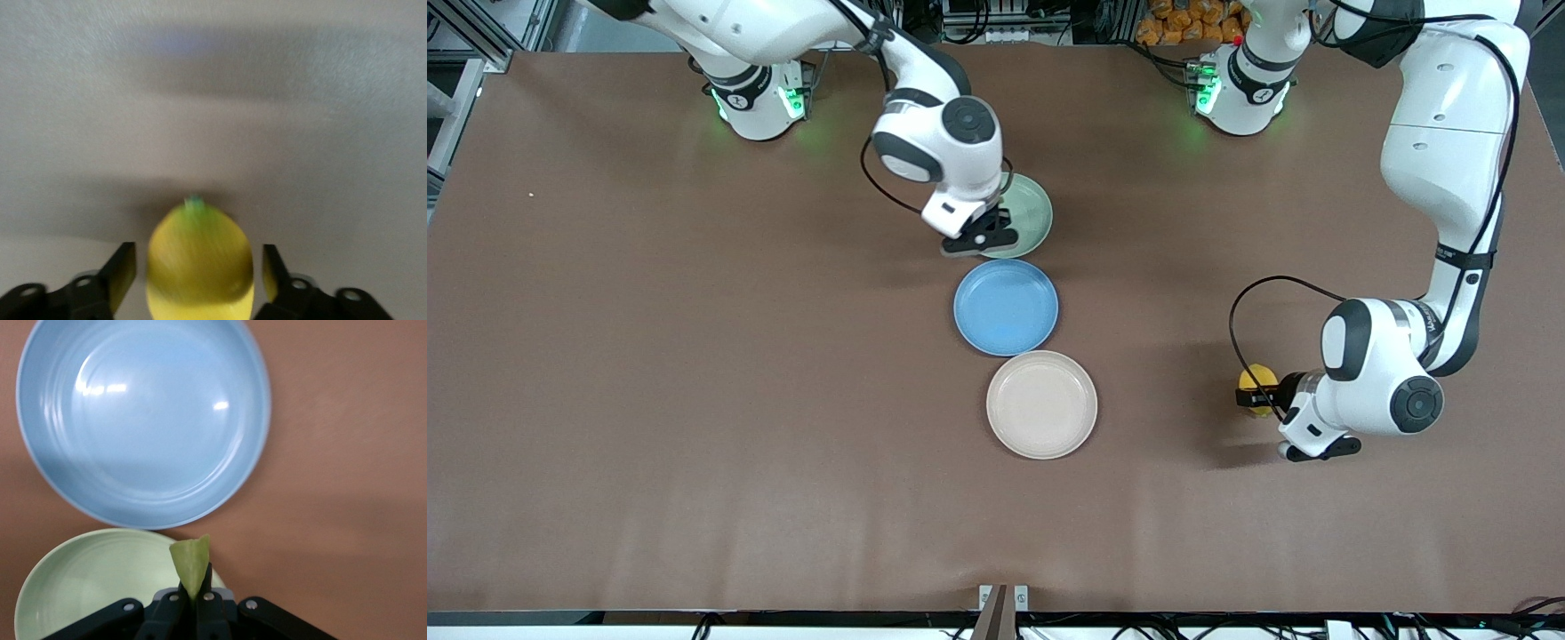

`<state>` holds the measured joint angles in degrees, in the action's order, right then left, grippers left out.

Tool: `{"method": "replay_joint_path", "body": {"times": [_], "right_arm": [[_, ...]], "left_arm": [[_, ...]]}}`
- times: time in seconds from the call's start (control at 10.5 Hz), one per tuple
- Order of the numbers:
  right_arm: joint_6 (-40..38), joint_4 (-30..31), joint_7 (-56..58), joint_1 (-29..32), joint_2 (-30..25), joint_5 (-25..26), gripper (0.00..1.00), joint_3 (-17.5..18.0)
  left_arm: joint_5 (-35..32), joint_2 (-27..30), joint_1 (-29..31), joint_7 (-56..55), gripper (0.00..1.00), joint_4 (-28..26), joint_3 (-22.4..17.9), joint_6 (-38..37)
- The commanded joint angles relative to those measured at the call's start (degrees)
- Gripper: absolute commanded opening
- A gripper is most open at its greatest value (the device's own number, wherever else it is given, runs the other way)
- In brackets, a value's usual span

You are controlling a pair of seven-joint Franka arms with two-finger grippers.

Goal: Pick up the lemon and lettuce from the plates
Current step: 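Carry the lemon off the plate with the left gripper and set it down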

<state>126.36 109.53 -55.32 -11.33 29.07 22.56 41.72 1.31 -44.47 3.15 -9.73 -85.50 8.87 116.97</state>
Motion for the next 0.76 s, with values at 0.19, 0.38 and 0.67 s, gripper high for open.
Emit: {"method": "replay_joint_path", "body": {"times": [0.19,0.38,0.67], "right_arm": [[-10.0,-0.7,21.7,4.6,-10.3,-16.7,0.00,-9.1],[-13.1,-1.7,28.3,5.4,-11.0,-18.0,0.00,-15.5],[-15.1,-1.9,37.2,6.2,-11.4,-18.0,0.00,-24.6]], "left_arm": [[-5.7,13.0,-0.8,-0.9,1.00,0.3,0.5,-8.6],[-6.4,19.7,-0.8,-0.5,1.00,2.5,0.5,-15.6],[-7.2,29.0,-0.8,-0.2,1.00,4.1,0.7,-20.5]]}}
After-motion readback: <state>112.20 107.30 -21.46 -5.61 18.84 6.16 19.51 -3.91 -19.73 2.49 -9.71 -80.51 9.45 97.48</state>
